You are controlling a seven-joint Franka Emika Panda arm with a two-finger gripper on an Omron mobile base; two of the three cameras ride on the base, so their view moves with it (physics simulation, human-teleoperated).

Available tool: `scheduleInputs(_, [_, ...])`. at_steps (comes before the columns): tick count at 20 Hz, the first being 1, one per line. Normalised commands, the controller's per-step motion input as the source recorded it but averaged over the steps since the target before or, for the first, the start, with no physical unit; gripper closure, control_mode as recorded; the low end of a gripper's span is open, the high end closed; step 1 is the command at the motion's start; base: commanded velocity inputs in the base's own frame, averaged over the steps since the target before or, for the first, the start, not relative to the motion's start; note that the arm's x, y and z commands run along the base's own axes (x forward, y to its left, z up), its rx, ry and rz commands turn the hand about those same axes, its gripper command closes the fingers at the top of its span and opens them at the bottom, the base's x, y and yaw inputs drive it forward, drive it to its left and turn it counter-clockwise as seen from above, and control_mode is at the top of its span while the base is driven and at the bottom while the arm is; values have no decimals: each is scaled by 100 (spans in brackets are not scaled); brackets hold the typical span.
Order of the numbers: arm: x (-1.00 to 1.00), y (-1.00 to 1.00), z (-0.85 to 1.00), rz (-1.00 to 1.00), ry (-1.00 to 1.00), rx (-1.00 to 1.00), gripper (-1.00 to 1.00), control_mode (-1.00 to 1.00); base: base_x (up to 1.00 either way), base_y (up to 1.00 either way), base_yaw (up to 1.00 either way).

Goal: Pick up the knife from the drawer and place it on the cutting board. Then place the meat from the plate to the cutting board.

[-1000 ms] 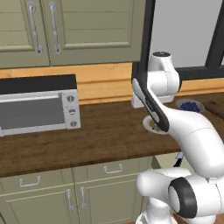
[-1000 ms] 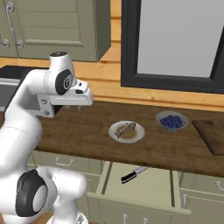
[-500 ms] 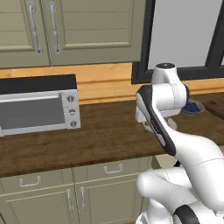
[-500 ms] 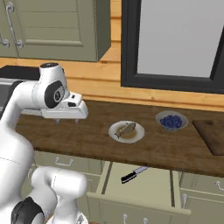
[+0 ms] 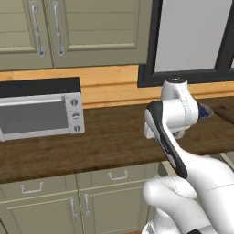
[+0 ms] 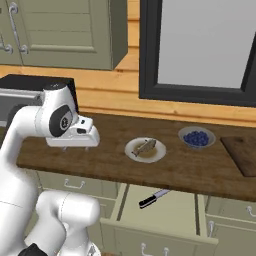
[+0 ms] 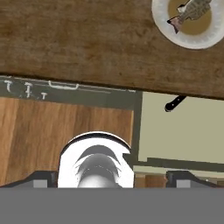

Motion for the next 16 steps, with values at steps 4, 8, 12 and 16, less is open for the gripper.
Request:
scheduleInputs(4, [0,0,0,0,0,0,-100,100,-94,-71,21])
scheduleInputs(8, [0,0,0,0,0,0,-100,100,-51,-100,26])
scheduleInputs(12, [0,0,0,0,0,0,-100,100,0,-100,26])
scheduleInputs(16, [0,0,0,0,0,0,-100,100,0,-100,27])
